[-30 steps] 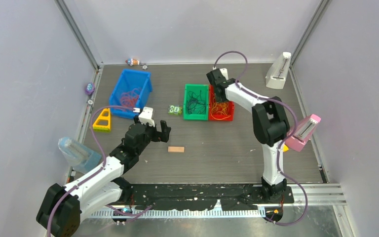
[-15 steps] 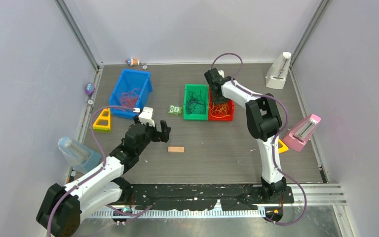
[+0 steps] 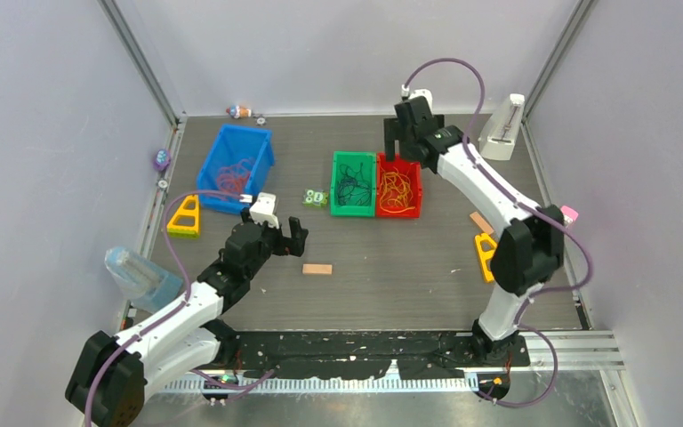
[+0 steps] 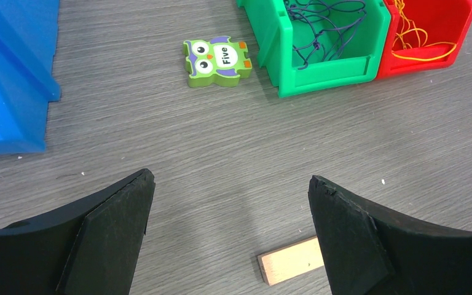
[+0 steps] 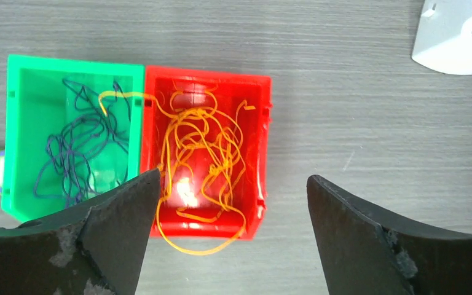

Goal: Untangle the cables

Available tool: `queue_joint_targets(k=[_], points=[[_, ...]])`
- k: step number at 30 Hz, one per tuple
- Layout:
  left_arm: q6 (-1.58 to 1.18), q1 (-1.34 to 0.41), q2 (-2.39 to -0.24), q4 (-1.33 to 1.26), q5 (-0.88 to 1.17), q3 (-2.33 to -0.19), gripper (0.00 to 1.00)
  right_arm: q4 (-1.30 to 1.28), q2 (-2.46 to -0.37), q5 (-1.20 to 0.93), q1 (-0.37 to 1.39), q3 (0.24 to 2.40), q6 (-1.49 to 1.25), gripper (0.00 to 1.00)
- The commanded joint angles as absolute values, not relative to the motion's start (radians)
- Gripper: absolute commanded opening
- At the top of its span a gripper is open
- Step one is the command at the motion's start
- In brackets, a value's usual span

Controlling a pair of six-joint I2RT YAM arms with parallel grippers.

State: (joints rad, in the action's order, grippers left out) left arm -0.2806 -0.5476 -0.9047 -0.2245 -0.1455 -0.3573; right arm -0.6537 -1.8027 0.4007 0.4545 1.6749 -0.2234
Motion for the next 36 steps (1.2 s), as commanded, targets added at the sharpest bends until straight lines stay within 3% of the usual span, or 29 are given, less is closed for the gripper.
queue_joint_targets(k=[1, 10, 13, 19, 26, 32, 36], points=[[-0.271, -0.55, -0.88, -0.244, -0.145, -0.391, 0.97, -0.515, -1.581, 0.382, 0.456, 1.461, -0.186, 0.96], [-0.265, -0.55, -0.859, -0.249, -0.128, -0.382, 0.98, 0.087, -0.977, 0.258, 0.454, 0.747, -0.149, 0.99], [-0.262, -0.551, -0.849, -0.249, -0.128, -0.378, 0.98, 0.262, -0.843, 0.228, 0.454, 0.49, -0.14, 0.95], [-0.237, -0.55, -0.818, -0.247, -0.138, -0.363, 0.98, 0.265, -0.629, 0.316, 0.452, 0.285, -0.089, 0.95], [-0.174, -0.55, -0.745, -0.238, -0.261, -0.328, 0.99, 0.34, -0.592, 0.521, 0.448, 0.202, -0.001, 0.95], [-0.074, -0.545, -0.683, -0.287, -0.511, -0.266, 1.0, 0.791, -0.841, 0.64, 0.354, 0.077, 0.034, 0.95], [-0.027, -0.516, -0.716, -0.289, -0.548, -0.284, 1.0, 1.062, -0.989, 0.672, 0.327, 0.029, 0.091, 0.98]])
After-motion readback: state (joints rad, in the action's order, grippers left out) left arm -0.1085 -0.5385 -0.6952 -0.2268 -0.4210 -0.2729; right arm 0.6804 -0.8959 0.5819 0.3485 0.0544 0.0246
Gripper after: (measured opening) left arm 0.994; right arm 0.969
